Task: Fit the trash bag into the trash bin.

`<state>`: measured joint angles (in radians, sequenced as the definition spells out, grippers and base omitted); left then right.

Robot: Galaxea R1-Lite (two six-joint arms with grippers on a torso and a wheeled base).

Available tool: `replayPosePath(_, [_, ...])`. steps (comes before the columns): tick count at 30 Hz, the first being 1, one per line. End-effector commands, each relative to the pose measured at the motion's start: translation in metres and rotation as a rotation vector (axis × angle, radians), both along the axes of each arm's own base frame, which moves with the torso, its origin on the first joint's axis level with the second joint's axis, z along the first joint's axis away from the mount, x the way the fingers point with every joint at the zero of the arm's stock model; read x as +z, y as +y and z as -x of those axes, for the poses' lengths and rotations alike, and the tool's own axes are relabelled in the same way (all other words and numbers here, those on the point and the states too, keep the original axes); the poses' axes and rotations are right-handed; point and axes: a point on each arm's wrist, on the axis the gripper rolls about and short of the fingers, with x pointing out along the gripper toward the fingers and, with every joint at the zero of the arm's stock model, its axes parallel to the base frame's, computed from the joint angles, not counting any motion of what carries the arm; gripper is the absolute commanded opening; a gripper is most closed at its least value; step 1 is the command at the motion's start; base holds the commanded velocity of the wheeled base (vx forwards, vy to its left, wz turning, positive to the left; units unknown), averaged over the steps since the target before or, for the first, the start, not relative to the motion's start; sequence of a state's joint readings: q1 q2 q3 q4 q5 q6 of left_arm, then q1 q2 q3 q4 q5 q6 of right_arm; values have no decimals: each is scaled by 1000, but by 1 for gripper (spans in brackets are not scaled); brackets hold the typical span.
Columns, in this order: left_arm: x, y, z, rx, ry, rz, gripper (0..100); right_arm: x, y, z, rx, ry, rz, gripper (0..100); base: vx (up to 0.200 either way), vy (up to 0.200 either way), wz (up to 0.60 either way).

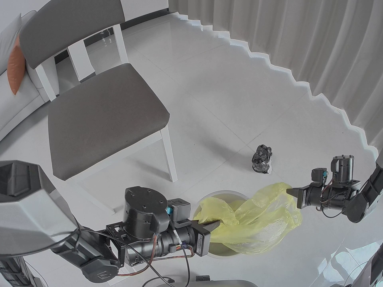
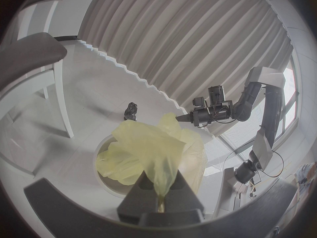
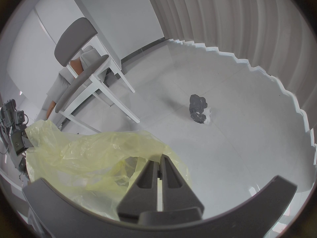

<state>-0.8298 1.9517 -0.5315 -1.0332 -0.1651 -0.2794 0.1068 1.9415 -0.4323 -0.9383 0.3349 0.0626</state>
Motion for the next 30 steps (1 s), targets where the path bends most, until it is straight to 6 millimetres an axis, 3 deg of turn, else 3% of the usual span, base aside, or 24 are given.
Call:
replayPosePath(1, [-20, 1, -6, 2, 47, -43, 0, -7, 0, -7, 11, 17, -2, 0, 0, 0, 0])
replayPosePath(15, [-47, 16, -15, 35, 103, -119, 0, -25, 5, -28, 43, 65, 22, 0, 0, 0, 0])
replayPosePath(25, [-74, 15, -25, 49, 87, -104, 0, -55, 13, -52, 62, 108, 26, 0, 0, 0, 0])
replayPosePath(30, [-77, 18, -26, 55, 99, -110, 0, -62, 17, -57, 69, 115, 28, 0, 0, 0, 0])
